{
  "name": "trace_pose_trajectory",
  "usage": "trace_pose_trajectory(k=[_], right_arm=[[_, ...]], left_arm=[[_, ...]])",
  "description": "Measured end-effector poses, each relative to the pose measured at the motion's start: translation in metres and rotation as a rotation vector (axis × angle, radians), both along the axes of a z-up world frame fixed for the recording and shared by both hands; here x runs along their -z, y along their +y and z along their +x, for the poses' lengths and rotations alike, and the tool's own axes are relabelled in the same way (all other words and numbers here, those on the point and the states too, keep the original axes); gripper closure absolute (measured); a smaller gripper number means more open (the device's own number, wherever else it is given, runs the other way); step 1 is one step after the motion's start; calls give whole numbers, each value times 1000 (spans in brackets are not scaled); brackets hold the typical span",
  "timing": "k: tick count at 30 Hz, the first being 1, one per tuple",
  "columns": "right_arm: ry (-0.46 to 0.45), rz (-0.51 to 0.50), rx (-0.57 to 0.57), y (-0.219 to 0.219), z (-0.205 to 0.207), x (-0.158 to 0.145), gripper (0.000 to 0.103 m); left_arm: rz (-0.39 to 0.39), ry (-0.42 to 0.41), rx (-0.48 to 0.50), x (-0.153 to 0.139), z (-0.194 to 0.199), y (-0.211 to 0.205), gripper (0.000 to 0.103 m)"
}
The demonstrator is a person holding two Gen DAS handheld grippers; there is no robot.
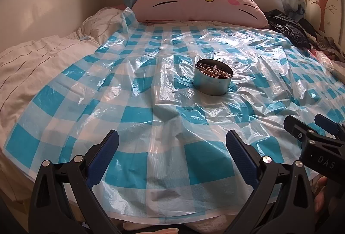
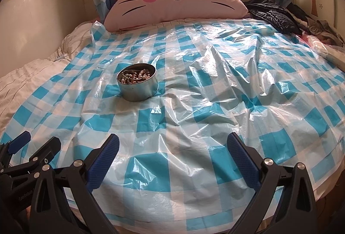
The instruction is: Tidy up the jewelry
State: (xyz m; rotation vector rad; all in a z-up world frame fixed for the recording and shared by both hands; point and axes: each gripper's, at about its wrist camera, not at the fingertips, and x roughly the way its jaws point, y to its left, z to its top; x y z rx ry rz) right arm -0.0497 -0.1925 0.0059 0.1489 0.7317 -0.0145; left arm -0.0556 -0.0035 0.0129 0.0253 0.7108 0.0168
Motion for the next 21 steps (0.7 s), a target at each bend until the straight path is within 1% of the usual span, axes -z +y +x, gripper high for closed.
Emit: trace_pose_trajectory(k=[5,21], right_arm=[[1,1,0,0,0,0,7],[1,-1,-1,-1,0,0,7]], left_arm=[[-16,9,-8,3,1,2,8],[-20,16,-10,3,2,2,8]])
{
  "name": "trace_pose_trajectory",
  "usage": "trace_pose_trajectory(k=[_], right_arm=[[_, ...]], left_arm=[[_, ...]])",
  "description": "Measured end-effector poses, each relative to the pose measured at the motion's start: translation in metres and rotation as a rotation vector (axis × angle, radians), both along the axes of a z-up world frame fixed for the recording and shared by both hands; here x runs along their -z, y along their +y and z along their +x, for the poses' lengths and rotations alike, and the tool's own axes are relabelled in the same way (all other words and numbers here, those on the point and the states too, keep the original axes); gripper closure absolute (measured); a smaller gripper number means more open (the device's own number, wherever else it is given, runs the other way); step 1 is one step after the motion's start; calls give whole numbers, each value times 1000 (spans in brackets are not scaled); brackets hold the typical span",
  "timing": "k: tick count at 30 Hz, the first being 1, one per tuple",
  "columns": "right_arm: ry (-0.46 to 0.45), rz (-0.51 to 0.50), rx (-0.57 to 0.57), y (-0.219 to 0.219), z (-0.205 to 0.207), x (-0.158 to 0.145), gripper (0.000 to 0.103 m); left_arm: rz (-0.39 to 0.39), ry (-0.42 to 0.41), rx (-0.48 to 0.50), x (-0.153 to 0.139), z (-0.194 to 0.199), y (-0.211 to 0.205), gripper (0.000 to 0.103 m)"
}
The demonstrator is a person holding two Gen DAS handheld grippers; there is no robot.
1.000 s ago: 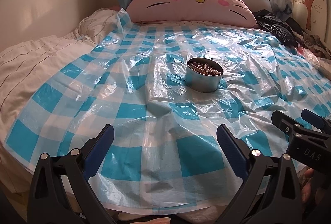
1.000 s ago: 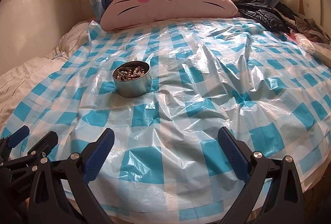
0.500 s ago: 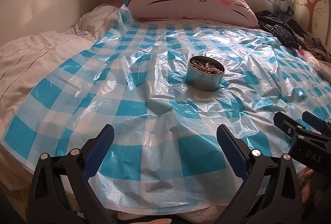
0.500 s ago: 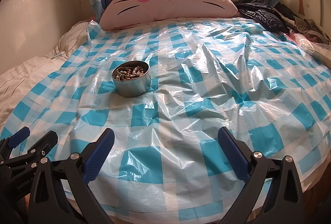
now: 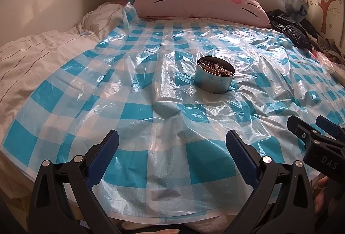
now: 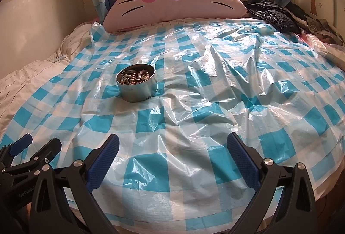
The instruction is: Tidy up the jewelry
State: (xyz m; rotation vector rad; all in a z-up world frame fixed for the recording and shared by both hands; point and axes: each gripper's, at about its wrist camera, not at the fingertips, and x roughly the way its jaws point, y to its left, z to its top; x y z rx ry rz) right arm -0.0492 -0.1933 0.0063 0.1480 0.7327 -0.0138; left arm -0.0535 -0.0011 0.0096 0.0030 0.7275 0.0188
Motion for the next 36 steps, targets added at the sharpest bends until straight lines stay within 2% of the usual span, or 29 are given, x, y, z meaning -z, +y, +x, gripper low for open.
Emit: trace_pose_trajectory(k=[24,36], right_arm=[[1,-2,0,2,0,-1,7],[3,-5,0,4,0,-1,7]], left_arm=[[-3,6,2,1,6,4,7],[-27,83,2,12,4,-1,7]])
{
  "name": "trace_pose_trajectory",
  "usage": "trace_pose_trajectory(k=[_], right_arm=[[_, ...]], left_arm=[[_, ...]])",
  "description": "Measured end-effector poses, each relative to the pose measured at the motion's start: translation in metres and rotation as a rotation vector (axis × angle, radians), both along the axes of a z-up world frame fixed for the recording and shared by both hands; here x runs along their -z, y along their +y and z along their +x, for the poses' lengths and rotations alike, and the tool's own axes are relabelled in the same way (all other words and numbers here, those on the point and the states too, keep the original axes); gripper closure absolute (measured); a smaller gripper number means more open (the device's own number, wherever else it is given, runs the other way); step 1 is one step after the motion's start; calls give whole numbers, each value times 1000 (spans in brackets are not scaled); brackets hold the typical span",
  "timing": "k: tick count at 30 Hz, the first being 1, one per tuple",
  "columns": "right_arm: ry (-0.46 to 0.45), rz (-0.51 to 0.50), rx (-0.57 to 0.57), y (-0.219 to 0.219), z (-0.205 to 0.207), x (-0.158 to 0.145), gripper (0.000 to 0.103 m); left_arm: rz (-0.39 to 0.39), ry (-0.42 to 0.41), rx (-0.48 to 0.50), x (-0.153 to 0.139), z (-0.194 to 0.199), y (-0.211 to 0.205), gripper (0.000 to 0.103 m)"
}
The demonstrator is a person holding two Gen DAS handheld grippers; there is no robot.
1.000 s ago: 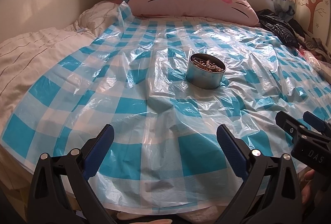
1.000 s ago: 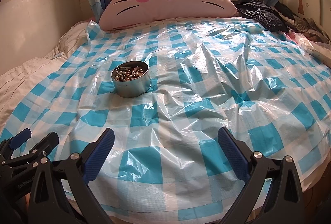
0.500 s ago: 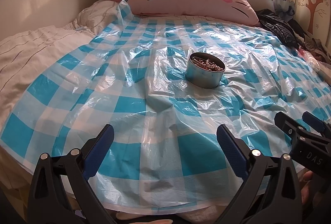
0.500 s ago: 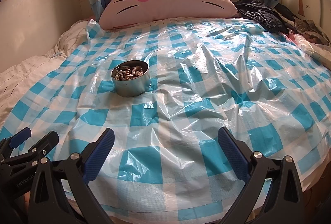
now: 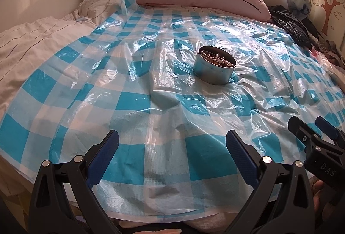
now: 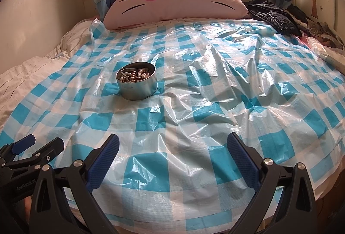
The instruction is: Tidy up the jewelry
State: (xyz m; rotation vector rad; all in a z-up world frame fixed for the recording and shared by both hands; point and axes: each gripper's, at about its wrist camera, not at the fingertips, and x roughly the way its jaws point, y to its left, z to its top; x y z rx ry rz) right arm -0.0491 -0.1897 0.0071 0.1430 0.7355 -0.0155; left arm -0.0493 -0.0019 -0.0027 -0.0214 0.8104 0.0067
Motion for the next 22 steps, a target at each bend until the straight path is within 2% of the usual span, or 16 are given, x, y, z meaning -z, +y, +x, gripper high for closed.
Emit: trace_pose_trajectory(k=[3,8,10,16,22], right_arm=[[0,0,0,0,0,0,7],[0,2,1,-1,0,0,7],[-1,6,2,-1,0,0,7],[-2,10,4,-4,-1,1,7],[-1,10,3,-4,0,1,7]], left_arm=[[22,4,11,-2,2,-1,7],[35,-75,28,-12,-13,0,8],[62,-91,32,-15,-16,-5,8],[112,-41,43,-13,-15,-18,8],[119,-83,25,-21,-16,-12,8]])
